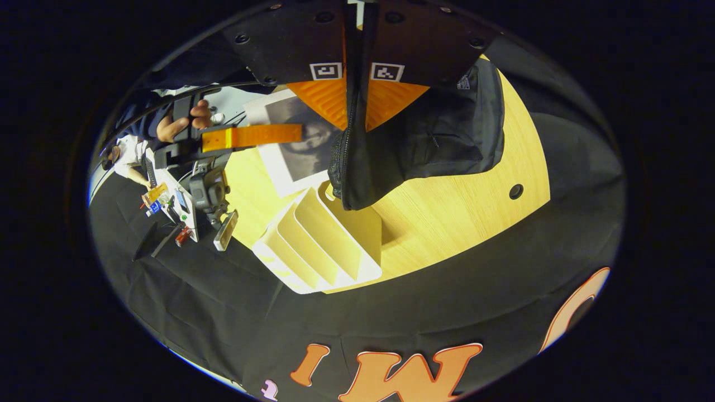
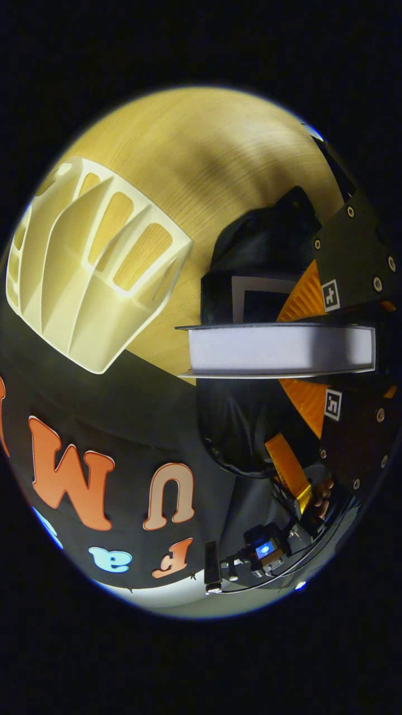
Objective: Open the schoolbag, grab two books from the bookshelf and put them into the schoolbag.
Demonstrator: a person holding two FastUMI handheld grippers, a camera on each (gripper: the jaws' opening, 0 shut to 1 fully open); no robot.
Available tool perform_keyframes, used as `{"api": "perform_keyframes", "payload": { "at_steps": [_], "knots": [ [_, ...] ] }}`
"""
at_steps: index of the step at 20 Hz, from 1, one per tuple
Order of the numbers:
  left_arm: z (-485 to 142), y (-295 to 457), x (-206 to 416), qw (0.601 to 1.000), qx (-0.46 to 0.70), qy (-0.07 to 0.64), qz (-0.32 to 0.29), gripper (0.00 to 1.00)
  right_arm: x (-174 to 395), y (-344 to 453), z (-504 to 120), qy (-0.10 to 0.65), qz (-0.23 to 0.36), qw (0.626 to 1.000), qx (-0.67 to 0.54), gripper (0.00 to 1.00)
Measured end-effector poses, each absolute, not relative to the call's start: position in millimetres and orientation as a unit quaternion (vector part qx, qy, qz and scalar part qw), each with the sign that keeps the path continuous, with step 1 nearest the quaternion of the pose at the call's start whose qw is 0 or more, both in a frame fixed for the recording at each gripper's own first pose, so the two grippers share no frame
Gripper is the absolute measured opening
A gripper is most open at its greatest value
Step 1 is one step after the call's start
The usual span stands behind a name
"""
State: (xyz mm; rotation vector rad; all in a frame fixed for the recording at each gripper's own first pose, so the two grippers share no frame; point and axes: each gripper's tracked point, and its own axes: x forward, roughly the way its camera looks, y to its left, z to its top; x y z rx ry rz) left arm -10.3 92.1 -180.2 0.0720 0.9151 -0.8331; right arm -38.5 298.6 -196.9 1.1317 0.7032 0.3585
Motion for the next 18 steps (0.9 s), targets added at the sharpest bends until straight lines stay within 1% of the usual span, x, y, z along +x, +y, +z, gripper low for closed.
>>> {"api": "perform_keyframes", "payload": {
  "at_steps": [2,7,11,12,13,14,15,16,17,18],
  "knots": [
    [-179,91,-11,0.813,0.035,0.426,-0.396,0.05,-34,315,-202,0.328,0.174,0.762,0.531,0.36],
    [-173,79,-13,0.812,0.032,0.416,-0.408,0.05,-14,336,-213,0.32,0.168,0.771,0.525,0.36],
    [-175,74,-16,0.809,0.023,0.419,-0.411,0.05,-14,350,-222,0.341,0.17,0.761,0.524,0.38],
    [-175,74,-16,0.81,0.022,0.419,-0.409,0.05,-15,355,-226,0.356,0.17,0.762,0.513,0.46],
    [-176,74,-15,0.812,0.021,0.418,-0.406,0.05,-16,358,-232,0.371,0.168,0.766,0.497,0.44],
    [-177,73,-14,0.815,0.021,0.417,-0.401,0.05,-18,357,-237,0.391,0.165,0.768,0.479,0.47],
    [-179,74,-15,0.819,0.021,0.418,-0.393,0.05,-21,358,-239,0.412,0.166,0.766,0.464,0.56],
    [-179,74,-15,0.822,0.019,0.419,-0.386,0.05,-27,358,-235,0.431,0.178,0.763,0.448,0.59],
    [-180,73,-16,0.824,0.02,0.42,-0.38,0.05,-29,358,-233,0.439,0.186,0.767,0.429,0.64],
    [-180,71,-15,0.828,0.02,0.419,-0.373,0.05,-32,352,-231,0.444,0.195,0.775,0.406,0.63]
  ]
}}
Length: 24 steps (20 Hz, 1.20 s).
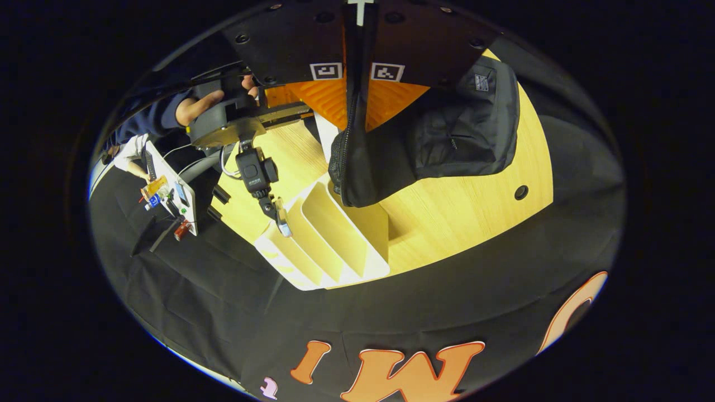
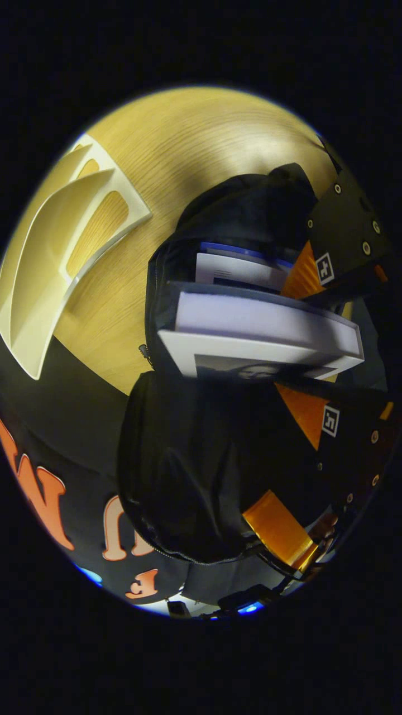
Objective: Open the schoolbag, grab two books from the bookshelf and put them into the schoolbag.
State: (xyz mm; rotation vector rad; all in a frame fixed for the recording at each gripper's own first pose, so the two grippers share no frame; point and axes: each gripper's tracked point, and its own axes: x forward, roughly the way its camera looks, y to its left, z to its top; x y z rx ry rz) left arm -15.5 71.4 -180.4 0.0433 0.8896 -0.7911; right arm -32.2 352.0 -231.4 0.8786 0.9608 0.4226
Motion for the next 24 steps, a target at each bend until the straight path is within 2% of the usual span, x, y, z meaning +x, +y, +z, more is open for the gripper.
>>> {"api": "perform_keyframes", "payload": {
  "at_steps": [4,5,8,11,12,14,17,18,20,24],
  "knots": [
    [-180,57,-22,0.837,-0.012,0.423,-0.347,0.1,-33,314,-233,0.441,0.203,0.812,0.325,0.91],
    [-177,49,-27,0.837,-0.03,0.425,-0.342,0.17,-27,306,-231,0.434,0.209,0.818,0.315,0.96],
    [-177,25,-37,0.842,-0.055,0.431,-0.319,0.37,-17,269,-219,0.411,0.204,0.844,0.28,0.98],
    [-171,-6,-44,0.847,-0.074,0.428,-0.307,0.51,-20,217,-207,0.383,0.195,0.871,0.238,0.97],
    [-167,-14,-46,0.85,-0.076,0.426,-0.301,0.61,-18,200,-201,0.372,0.188,0.88,0.228,0.99],
    [-159,-33,-49,0.856,-0.083,0.417,-0.294,0.71,-13,169,-182,0.345,0.177,0.896,0.219,0.98],
    [-142,-57,-49,0.877,-0.088,0.386,-0.273,0.82,-8,122,-153,0.294,0.157,0.92,0.206,0.98],
    [-134,-64,-42,0.888,-0.09,0.369,-0.26,0.89,-6,105,-140,0.274,0.147,0.93,0.195,0.98],
    [-111,-76,-31,0.909,-0.105,0.331,-0.23,0.95,-4,72,-115,0.231,0.13,0.95,0.164,0.98],
    [-66,-86,-22,0.949,-0.13,0.24,-0.16,0.98,-13,12,-62,0.143,0.1,0.979,0.106,0.98]
  ]
}}
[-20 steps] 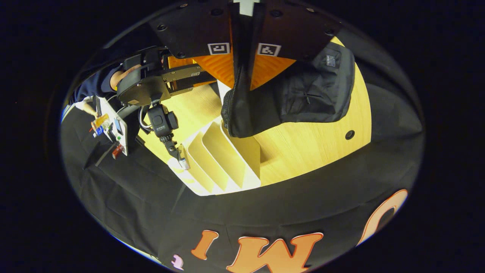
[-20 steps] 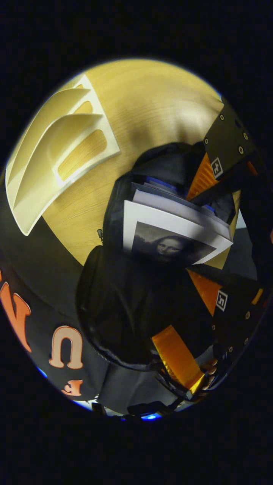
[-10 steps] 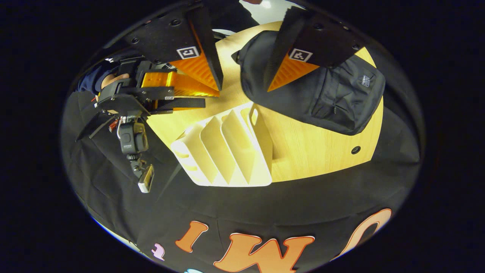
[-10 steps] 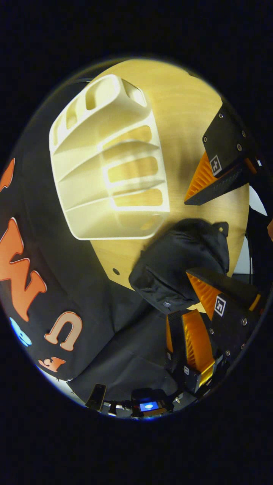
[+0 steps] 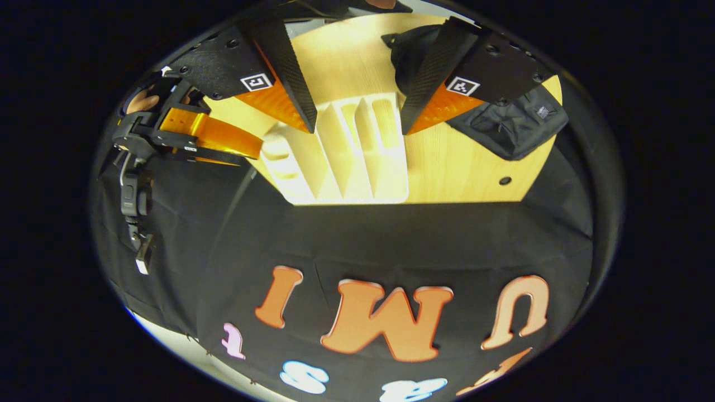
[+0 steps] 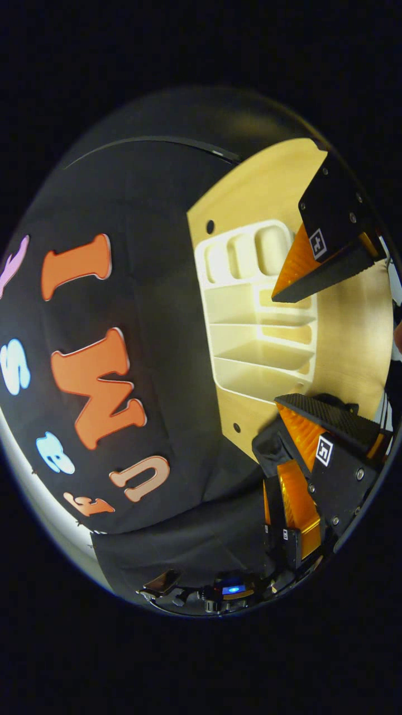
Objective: Open the schoolbag, grab two books from the bookshelf and put them into the schoolbag.
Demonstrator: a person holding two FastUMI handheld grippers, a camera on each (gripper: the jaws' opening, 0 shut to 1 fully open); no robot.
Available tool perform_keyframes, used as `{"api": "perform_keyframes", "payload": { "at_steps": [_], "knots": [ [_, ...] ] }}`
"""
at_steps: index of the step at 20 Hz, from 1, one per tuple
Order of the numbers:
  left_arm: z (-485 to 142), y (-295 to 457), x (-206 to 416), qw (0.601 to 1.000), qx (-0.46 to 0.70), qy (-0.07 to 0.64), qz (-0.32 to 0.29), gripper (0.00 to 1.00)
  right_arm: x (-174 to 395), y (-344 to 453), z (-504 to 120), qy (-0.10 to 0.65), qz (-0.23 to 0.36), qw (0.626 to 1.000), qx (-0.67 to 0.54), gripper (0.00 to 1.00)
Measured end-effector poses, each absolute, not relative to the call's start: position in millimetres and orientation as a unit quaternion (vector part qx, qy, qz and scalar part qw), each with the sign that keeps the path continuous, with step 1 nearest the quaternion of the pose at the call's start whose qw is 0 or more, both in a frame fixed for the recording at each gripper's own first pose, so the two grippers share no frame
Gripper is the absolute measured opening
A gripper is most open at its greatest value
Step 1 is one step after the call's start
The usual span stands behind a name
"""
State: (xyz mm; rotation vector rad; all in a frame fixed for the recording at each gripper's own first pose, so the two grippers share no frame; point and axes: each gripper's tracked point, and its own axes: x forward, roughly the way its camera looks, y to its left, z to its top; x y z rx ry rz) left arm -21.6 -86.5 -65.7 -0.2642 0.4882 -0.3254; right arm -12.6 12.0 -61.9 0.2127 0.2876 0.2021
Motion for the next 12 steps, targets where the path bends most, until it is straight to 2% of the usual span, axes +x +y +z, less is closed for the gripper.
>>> {"api": "perform_keyframes", "payload": {
  "at_steps": [3,9,12],
  "knots": [
    [-31,-88,-26,0.967,-0.147,0.167,-0.123,0.97,-27,-24,-24,0.089,0.093,0.99,0.064,0.98],
    [12,-74,-30,0.982,-0.17,0.032,-0.071,0.97,-53,-38,27,0.002,0.11,0.994,0.012,0.98],
    [26,-67,-37,0.988,-0.147,0.0,-0.052,0.96,-61,-36,41,-0.023,0.111,0.994,0.003,0.98]
  ]
}}
